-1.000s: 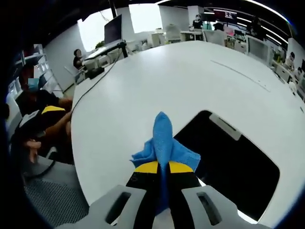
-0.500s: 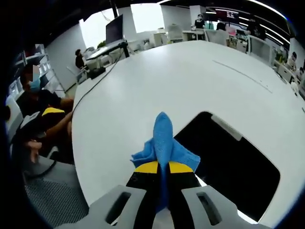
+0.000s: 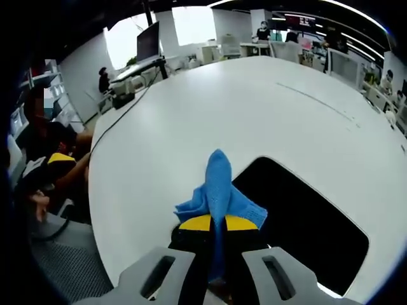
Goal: Wipe the mirror surface with the cleaning cloth until all visible marks leave the cleaned area.
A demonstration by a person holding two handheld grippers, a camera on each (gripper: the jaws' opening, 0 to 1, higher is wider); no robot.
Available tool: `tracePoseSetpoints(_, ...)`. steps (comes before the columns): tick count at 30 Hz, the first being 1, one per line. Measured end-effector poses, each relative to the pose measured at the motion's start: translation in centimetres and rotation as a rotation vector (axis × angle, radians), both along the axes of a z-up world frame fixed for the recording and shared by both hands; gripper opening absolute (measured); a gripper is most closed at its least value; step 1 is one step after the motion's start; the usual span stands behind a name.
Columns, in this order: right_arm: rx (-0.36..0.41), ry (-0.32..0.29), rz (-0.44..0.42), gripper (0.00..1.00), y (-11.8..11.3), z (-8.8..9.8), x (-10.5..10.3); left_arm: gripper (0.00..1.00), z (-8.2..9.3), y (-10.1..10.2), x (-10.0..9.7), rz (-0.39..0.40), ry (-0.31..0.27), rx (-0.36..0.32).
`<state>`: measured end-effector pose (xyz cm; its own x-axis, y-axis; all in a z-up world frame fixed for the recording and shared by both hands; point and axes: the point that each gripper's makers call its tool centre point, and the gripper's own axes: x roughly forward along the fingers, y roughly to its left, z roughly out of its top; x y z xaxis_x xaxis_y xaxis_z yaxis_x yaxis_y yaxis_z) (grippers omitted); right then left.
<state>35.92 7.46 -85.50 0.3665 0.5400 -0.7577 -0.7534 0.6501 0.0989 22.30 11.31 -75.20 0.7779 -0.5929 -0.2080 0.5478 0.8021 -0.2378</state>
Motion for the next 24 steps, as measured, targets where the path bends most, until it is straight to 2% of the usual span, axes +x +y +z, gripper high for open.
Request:
tracePoseSetpoints(14, -0.005, -0.022, -0.016, 0.0, -0.1, -0.1, 1.5, 0.99, 0.0, -0.1, -0.1, -0.005, 0.002, 0.001)
tracePoseSetpoints(24, 0.008, -0.014, -0.031, 0.0, 0.0, 0.2, 2.4, 0.99, 0.0, -0.1, -0.1, -0.01, 0.004, -0.001)
